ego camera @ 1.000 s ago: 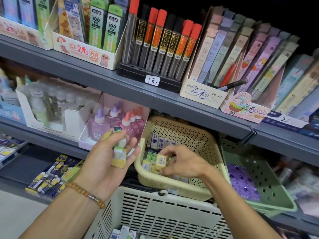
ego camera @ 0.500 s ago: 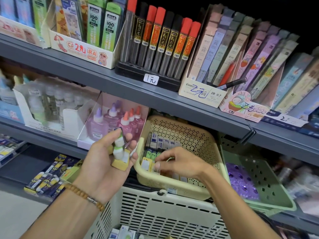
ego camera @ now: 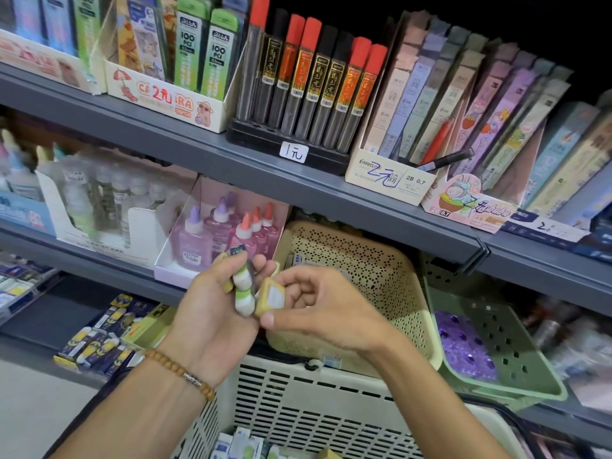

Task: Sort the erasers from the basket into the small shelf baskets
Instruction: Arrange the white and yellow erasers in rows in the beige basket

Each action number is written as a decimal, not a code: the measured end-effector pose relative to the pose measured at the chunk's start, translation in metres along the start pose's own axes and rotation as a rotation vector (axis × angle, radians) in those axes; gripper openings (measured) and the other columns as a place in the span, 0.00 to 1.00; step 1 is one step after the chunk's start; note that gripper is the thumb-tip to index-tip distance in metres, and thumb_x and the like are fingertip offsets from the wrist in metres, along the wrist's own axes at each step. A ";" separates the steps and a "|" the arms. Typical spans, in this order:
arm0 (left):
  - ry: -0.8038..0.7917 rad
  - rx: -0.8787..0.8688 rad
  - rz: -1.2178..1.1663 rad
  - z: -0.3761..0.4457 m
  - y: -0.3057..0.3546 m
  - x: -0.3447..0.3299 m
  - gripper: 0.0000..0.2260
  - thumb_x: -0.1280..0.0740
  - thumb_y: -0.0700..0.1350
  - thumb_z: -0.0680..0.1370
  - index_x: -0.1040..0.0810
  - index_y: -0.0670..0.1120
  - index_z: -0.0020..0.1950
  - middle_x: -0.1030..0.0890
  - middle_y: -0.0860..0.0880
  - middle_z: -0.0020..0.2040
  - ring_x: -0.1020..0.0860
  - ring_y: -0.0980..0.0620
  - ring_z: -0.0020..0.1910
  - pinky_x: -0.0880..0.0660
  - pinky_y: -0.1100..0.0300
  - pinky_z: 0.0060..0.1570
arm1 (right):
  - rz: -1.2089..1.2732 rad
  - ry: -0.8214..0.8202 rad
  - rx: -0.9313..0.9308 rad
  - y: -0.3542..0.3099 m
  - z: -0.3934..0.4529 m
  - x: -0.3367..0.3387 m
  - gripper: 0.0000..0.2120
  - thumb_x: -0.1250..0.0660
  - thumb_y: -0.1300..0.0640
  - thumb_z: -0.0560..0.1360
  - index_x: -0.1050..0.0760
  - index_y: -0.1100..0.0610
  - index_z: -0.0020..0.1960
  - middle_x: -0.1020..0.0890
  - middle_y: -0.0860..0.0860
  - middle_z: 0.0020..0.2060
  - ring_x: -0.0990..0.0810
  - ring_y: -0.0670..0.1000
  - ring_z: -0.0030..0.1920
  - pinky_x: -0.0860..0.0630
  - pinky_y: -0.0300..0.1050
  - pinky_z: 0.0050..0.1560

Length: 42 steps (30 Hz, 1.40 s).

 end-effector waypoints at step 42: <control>-0.169 -0.126 0.487 -0.005 -0.007 -0.019 0.11 0.31 0.45 0.70 0.15 0.47 0.51 0.15 0.46 0.53 0.17 0.51 0.53 0.22 0.54 0.55 | 0.403 0.105 -0.161 0.028 0.010 0.023 0.04 0.30 0.61 0.76 0.18 0.59 0.43 0.18 0.51 0.31 0.26 0.44 0.26 0.28 0.34 0.24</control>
Point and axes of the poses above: each hand's wrist, its own z-axis towards the middle knuckle, its own x-axis out of the back of the hand, y = z × x, the point moved 10 cm from there along z, towards the middle knuckle
